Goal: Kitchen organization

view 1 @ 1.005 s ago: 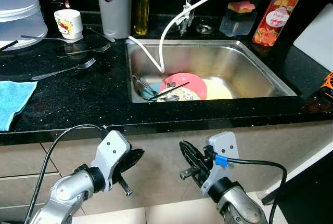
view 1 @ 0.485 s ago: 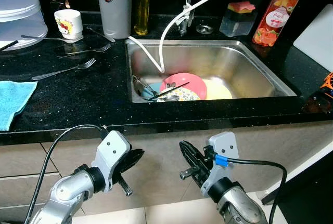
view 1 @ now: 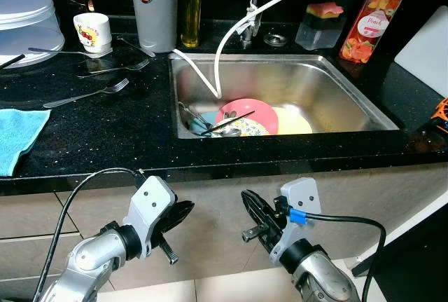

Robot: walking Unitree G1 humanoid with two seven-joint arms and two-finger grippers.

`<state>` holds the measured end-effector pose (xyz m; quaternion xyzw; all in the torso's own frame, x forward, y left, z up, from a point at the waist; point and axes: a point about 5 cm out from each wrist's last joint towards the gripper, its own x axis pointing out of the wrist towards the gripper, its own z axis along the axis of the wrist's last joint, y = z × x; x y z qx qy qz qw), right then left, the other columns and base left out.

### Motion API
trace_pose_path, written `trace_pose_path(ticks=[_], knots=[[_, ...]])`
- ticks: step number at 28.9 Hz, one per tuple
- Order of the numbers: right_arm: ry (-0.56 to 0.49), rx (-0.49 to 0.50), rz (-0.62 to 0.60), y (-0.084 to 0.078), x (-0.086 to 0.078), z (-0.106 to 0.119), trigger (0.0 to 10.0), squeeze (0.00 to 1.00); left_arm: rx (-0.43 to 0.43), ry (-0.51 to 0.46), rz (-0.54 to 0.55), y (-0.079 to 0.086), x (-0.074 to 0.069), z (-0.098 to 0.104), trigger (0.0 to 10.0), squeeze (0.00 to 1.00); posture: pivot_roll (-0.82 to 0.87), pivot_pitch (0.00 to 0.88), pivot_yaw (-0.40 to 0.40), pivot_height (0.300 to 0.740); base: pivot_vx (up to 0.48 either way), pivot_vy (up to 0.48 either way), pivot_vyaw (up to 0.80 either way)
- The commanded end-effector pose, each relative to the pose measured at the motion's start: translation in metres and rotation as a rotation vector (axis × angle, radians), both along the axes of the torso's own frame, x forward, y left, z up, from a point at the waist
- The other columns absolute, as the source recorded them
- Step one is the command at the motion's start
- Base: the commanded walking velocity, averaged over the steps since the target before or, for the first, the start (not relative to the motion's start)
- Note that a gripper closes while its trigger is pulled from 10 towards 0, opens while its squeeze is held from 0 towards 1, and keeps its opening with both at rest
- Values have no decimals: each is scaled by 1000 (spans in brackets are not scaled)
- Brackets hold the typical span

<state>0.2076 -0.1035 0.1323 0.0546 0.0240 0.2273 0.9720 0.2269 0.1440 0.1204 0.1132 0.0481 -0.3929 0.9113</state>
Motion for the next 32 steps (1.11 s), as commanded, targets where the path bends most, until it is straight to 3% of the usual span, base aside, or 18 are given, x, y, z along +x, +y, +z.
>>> trace_pose_path(ticks=[1, 32], knots=[[9, -2, -6, -2, 0, -3, 10000, 0, -12, 1, -22, -4, -2, 0, 10000, 0, 167, 18, -63, 740, 0, 0, 0], [14, -2, -6, -2, -5, -2, 10000, 0, -15, 10, -27, -5, -7, 0, 10000, 0, 154, 32, -59, 740, 0, 0, 0]])
